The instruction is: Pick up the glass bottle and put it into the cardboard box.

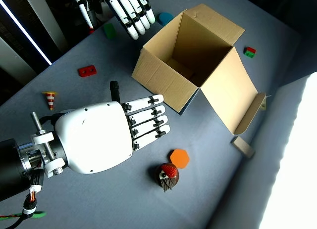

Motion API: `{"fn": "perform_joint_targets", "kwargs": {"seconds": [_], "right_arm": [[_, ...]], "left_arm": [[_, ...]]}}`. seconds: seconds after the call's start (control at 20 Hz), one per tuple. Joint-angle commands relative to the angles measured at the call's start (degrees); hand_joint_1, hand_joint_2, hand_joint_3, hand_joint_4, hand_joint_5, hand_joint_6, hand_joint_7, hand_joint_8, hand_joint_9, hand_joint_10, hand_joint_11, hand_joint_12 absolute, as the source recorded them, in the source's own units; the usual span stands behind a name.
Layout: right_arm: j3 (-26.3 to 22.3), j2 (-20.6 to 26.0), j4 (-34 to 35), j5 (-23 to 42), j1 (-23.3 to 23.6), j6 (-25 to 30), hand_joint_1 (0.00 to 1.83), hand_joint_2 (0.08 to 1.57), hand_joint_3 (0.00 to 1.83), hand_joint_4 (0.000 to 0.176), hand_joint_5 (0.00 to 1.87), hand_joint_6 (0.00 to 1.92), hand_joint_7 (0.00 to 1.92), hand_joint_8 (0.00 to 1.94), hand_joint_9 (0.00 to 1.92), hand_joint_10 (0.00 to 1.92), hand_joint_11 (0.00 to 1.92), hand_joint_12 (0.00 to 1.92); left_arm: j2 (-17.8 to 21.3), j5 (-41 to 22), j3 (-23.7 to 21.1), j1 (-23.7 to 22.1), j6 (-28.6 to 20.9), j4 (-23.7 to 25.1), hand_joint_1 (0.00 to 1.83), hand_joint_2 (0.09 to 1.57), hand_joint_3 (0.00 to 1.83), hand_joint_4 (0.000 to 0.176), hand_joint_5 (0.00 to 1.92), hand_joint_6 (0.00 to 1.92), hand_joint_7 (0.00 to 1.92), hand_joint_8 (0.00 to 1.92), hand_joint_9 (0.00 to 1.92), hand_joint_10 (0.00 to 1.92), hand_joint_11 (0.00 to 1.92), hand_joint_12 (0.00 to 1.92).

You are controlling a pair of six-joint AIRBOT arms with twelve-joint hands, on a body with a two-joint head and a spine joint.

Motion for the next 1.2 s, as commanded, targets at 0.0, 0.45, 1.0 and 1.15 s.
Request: {"fn": "perform_joint_targets", "kwargs": {"seconds": [0.0,0.45,1.0,1.15], "right_arm": [[0.1,0.6,3.9,1.1,1.0,0.3,1.24,0.99,0.0,0.0,0.07,0.02,0.12,0.02,0.08,0.03,0.02,0.01],[-1.1,1.4,3.8,-0.6,-0.6,0.1,1.24,1.06,0.01,0.0,0.72,0.14,0.83,0.05,0.73,0.25,0.23,1.41],[-1.1,1.2,3.9,-0.6,-0.4,0.0,1.38,1.1,0.0,0.0,0.85,1.11,1.05,0.83,1.03,1.11,0.92,1.37],[-1.1,1.5,3.9,-0.2,0.1,-0.1,1.38,1.1,0.0,0.0,0.85,1.1,1.05,0.83,1.05,1.09,0.94,1.34]], "left_arm": [[0.1,-3.6,-0.2,0.0,-0.3,4.7,0.3,1.21,0.0,0.0,0.1,0.0,0.08,0.0,0.09,0.0,0.0,0.16],[0.1,-3.6,-0.7,0.2,-0.6,4.7,0.28,1.21,0.0,0.0,0.11,0.0,0.11,0.0,0.12,0.0,0.0,0.26],[0.1,-4.2,-0.3,1.1,-1.4,5.3,0.26,1.21,0.0,0.0,0.11,0.0,0.12,0.0,0.12,0.0,0.0,0.26],[0.1,-4.2,-0.2,1.2,-1.4,5.3,0.26,1.21,0.0,0.0,0.11,0.0,0.12,0.0,0.13,0.0,0.0,0.22]]}}
